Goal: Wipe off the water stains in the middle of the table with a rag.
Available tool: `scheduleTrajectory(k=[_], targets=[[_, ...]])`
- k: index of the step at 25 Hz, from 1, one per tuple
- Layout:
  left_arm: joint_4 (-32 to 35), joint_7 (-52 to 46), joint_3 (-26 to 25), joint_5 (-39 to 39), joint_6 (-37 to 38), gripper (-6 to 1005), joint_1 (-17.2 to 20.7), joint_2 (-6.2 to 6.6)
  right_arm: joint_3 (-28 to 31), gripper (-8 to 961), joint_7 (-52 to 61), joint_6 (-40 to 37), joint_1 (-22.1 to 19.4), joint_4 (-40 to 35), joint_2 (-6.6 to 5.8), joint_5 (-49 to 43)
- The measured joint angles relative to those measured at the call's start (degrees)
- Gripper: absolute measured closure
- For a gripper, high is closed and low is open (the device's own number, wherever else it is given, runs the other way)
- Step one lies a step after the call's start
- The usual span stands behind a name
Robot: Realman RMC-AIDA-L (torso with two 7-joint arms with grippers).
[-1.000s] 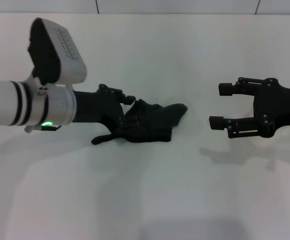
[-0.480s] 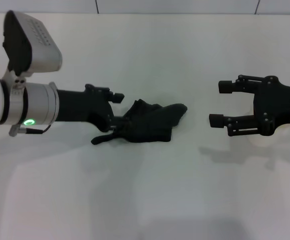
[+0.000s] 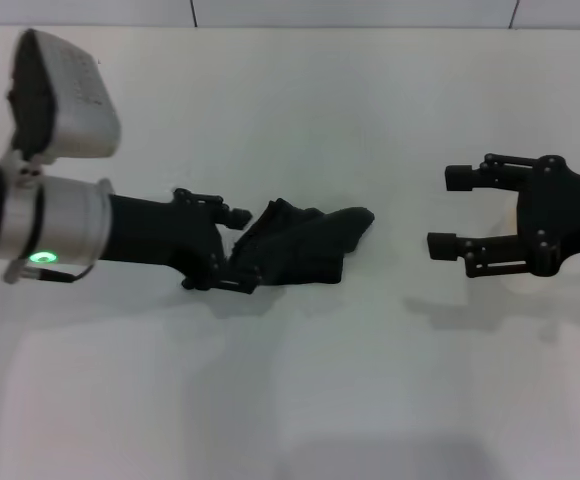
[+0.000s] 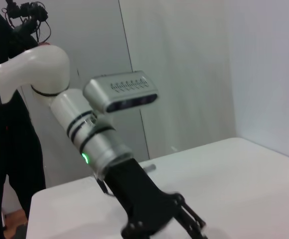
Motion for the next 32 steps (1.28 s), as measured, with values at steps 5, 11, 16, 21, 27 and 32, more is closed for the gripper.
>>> scheduleTrajectory(k=[5, 11, 16, 21, 27, 32], targets=[[4.9, 5.6, -6.3, -1.7, 8.2, 233, 3.2, -0.14, 2.5, 91, 0.0, -1.7, -0.3, 0.0, -0.24, -0.9], [7.2, 12.3, -13.5, -8.8, 19.2, 237, 6.2, -0.01, 6.0, 91, 0.0, -3.9, -0.3, -0.1, -0.16, -5.4], [7.1, 14.1, -18.2, -10.7, 26.5, 238, 7.4, 0.05, 6.7, 91, -1.0, -4.5, -0.4, -0.2, -0.28, -6.6], [7.0, 15.3, -18.4, -10.2, 27.4, 238, 9.0, 0.01, 6.9, 91, -1.2, -4.5, -0.2, -0.3, -0.28, -8.2], [7.4, 15.1, -18.5, -9.9, 28.1, 238, 10.1, 0.10, 7.2, 91, -0.9, -5.2, -0.4, -1.2, -0.33, -8.6], [7.5, 14.9, -18.5, -9.9, 28.3, 238, 10.4, 0.08, 9.5, 91, -0.7, -7.2, -0.6, -1.5, -0.18, -9.0]])
